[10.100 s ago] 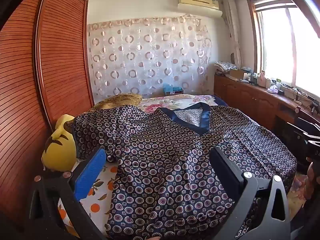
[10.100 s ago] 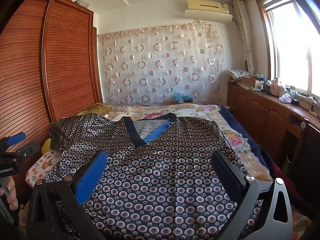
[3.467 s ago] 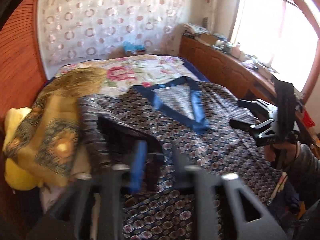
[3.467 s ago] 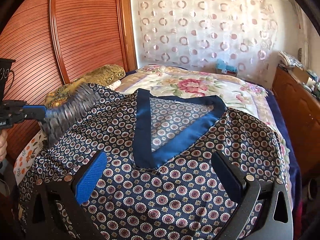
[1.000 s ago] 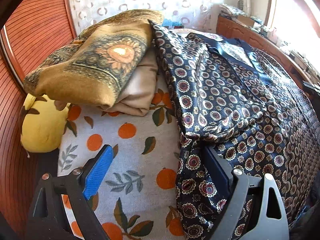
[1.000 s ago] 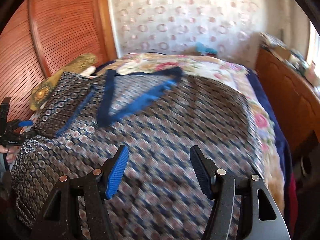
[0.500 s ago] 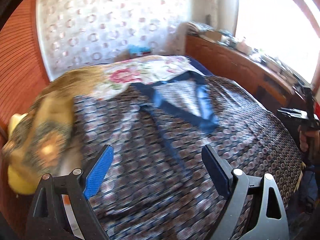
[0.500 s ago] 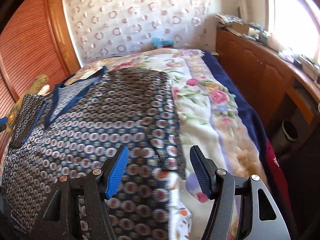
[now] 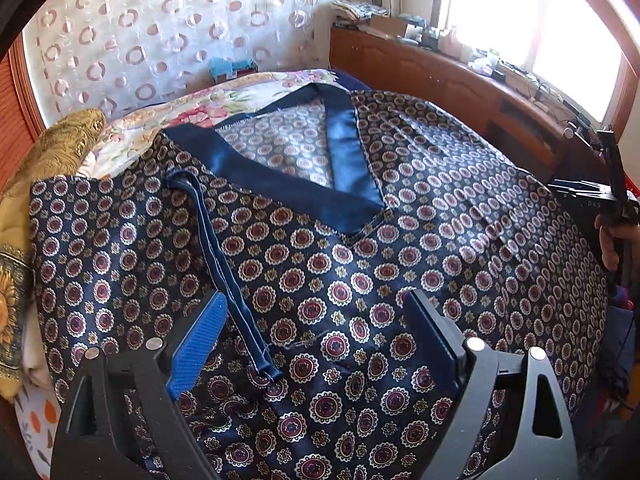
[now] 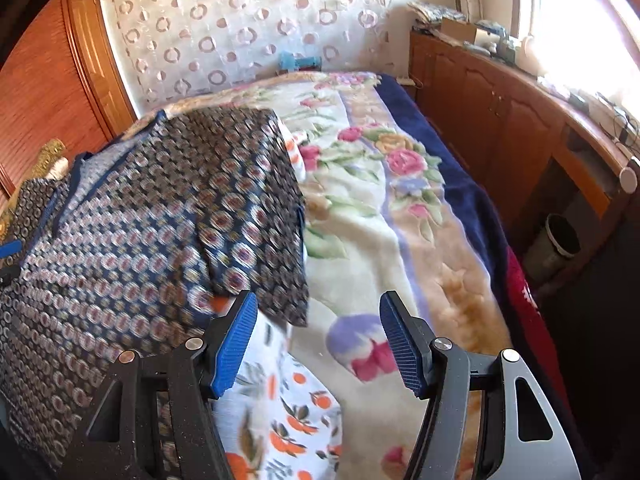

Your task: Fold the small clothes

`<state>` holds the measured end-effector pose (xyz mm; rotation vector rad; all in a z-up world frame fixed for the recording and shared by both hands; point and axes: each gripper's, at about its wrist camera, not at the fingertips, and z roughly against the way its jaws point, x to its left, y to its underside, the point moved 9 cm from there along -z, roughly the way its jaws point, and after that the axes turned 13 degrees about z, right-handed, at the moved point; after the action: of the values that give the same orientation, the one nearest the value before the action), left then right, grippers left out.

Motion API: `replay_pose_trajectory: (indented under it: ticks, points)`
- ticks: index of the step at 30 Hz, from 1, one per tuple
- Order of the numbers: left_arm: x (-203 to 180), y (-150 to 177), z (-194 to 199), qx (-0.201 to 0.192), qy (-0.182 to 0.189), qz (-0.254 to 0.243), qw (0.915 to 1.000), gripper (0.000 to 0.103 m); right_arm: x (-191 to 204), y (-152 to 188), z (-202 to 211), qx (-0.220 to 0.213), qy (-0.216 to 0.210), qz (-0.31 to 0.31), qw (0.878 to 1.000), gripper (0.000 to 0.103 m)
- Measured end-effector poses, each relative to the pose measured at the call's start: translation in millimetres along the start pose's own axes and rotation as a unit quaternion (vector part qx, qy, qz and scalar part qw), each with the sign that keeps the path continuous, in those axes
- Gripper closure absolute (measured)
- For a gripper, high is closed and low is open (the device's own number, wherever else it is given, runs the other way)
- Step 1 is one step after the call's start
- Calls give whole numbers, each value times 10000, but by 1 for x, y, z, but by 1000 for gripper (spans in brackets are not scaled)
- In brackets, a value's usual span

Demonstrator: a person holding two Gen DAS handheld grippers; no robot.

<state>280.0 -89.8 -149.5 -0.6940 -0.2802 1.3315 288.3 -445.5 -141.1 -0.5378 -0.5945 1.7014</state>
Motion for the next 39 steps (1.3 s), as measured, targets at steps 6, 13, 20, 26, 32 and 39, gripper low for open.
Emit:
replay_pose_trajectory:
  ticks: [6,13,20,26,32,39]
  points:
    - [4,8,-4,124,-49,1,9999,13,0,1,-16,263,-122,216,9993,37]
    - [4,14,-10,189,-115,13,9998,13,-10,-24,-23,-156,-640,239,9975,45]
    - [12,17,-9,174,-161,51,9997,13,-10,-33,-1,-491,-908,148,9945,52]
    - [11,17,-11,143,-230,-18,9996,12,12,-25,25,-672,-1298,168,9891,52]
    - [11,17,-11,118,-201,2,9997,12,-4,-20,5,-364,-1642,-447,9847,78]
    - [12,17,-10,109,-199,10,9997,12,-8,-31,29,-533,-1316,-312,9894,100]
